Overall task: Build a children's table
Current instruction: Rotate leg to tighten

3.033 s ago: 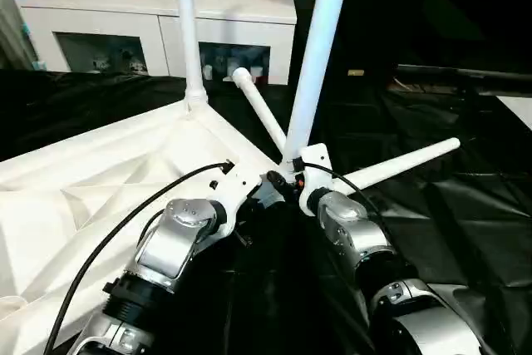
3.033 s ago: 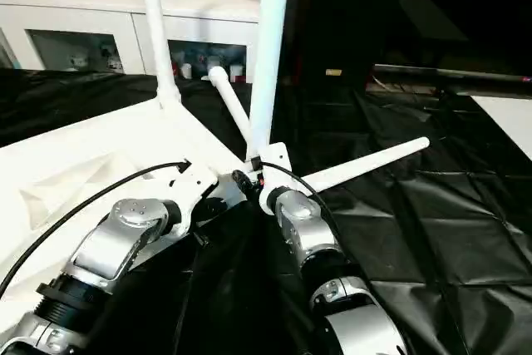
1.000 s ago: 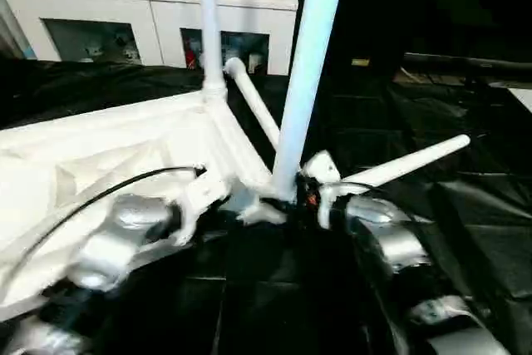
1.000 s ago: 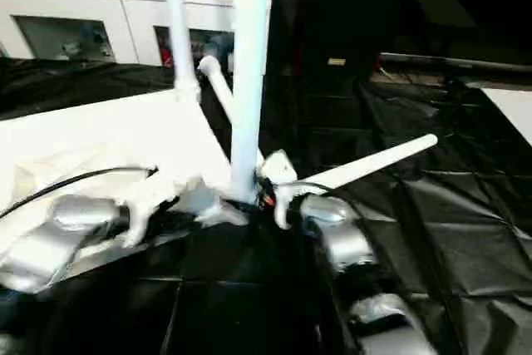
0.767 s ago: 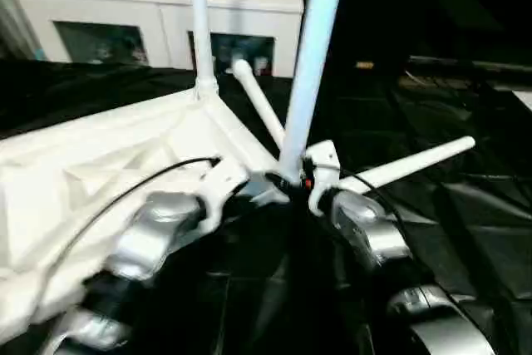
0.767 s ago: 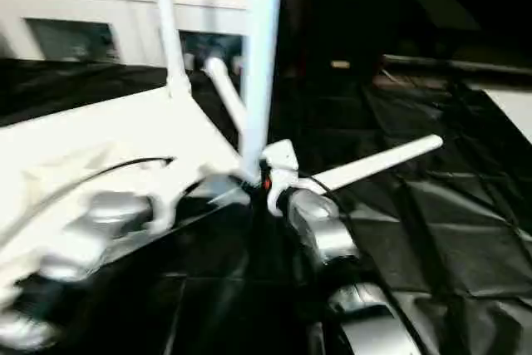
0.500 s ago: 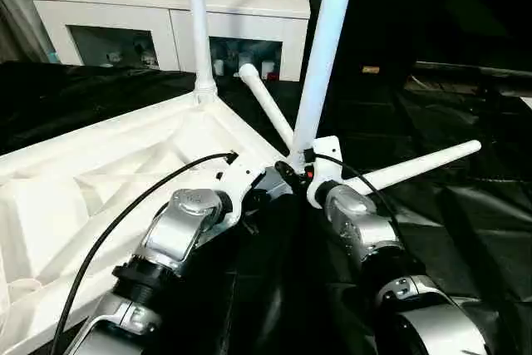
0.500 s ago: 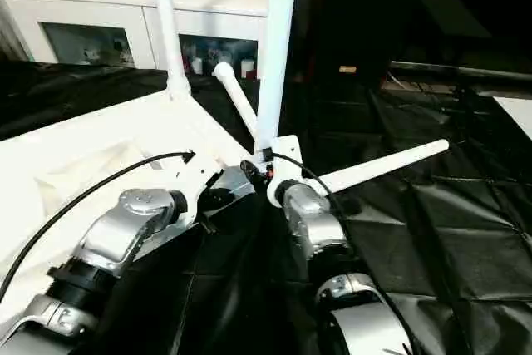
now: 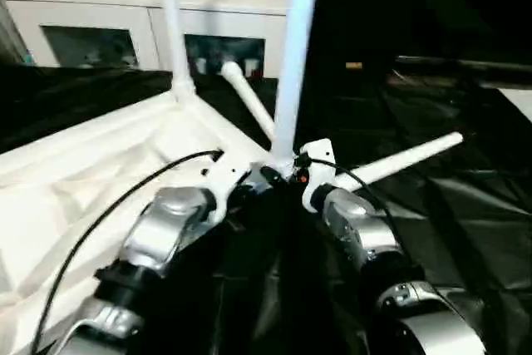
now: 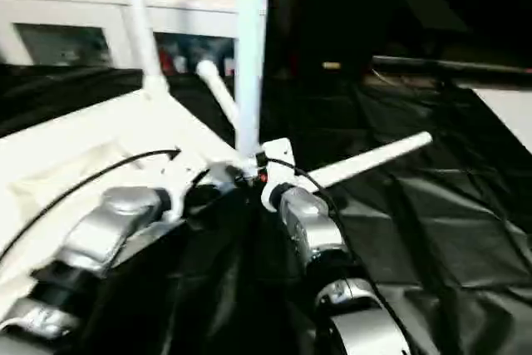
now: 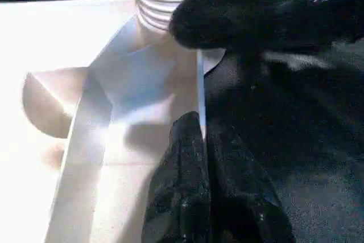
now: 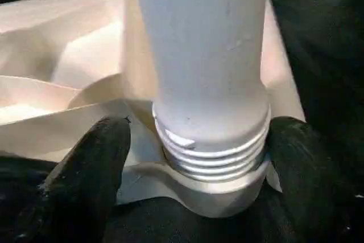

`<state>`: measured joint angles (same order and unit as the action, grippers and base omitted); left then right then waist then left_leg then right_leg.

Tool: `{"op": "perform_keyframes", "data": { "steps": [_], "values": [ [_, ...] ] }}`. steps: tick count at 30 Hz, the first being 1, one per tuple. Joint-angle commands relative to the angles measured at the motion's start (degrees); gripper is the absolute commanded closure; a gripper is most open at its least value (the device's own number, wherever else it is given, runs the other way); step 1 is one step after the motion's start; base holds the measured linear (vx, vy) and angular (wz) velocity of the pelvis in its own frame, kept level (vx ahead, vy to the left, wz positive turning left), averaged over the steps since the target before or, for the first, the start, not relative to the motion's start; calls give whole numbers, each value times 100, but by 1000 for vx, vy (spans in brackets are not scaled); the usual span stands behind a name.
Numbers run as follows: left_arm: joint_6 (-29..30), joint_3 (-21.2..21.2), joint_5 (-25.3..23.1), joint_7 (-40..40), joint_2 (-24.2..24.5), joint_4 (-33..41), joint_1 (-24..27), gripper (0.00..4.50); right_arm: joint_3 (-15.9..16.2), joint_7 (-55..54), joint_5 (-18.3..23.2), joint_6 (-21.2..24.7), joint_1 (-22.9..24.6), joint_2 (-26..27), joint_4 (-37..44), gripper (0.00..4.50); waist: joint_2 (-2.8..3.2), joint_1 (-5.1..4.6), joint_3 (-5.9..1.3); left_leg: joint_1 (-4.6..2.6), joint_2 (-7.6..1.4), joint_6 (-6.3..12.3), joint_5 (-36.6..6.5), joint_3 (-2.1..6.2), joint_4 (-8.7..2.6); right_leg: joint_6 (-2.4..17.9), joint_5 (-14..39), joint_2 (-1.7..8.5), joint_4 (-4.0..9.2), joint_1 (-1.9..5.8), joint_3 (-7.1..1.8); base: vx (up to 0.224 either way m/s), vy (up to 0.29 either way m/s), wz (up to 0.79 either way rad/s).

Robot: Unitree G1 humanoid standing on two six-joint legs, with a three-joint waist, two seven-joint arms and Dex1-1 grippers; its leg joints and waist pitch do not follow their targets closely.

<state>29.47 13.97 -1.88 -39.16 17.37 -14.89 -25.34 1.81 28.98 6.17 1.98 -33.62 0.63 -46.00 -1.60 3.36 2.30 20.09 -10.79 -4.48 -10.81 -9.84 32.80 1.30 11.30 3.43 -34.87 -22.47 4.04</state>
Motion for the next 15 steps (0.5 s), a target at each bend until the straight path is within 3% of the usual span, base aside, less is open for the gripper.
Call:
{"op": "perform_keyframes", "data": {
  "steps": [1,2,3,8,11,14,15],
  "values": [
    [-96,207,65,-494,171,23,241,450,295,614,73,-7,54,-100,352,39,-19,48,-251,62,-256,203,-1408,122,-427,496,2458,531,568,196,-322,0,0,0],
    [-126,236,108,-676,287,141,304,450,409,862,43,-43,118,-241,490,39,-11,52,-256,60,-256,209,-1314,116,-421,553,2306,524,554,198,-323,0,0,0],
    [-126,236,108,-676,287,141,304,450,409,862,43,-43,118,-241,490,39,-13,66,-284,43,-252,263,-1020,72,-378,771,1672,502,483,196,-342,51,-14,3],
    [-543,350,457,-1639,867,692,594,450,738,1869,-55,-230,424,-869,995,39,22,93,-315,62,-257,404,-575,61,-336,1075,598,468,358,256,-317,21,0,0],
    [-538,309,686,-2083,1146,973,703,450,830,2369,-82,-276,575,-1155,1255,39,23,83,-347,39,-235,629,-120,32,-277,1426,-542,427,228,272,-324,78,16,2],
    [-393,248,922,-2521,1384,1239,788,450,979,2741,-35,-228,694,-1390,1530,39,30,119,-336,26,-248,707,-142,30,-274,1493,-578,436,224,278,-319,0,0,0],
    [-350,238,984,-2645,1462,1317,814,450,1035,2855,-14,-202,730,-1465,1619,39,38,139,-319,15,-263,660,-283,31,-291,1451,-321,445,251,278,-318,0,0,0]
  ]
}}
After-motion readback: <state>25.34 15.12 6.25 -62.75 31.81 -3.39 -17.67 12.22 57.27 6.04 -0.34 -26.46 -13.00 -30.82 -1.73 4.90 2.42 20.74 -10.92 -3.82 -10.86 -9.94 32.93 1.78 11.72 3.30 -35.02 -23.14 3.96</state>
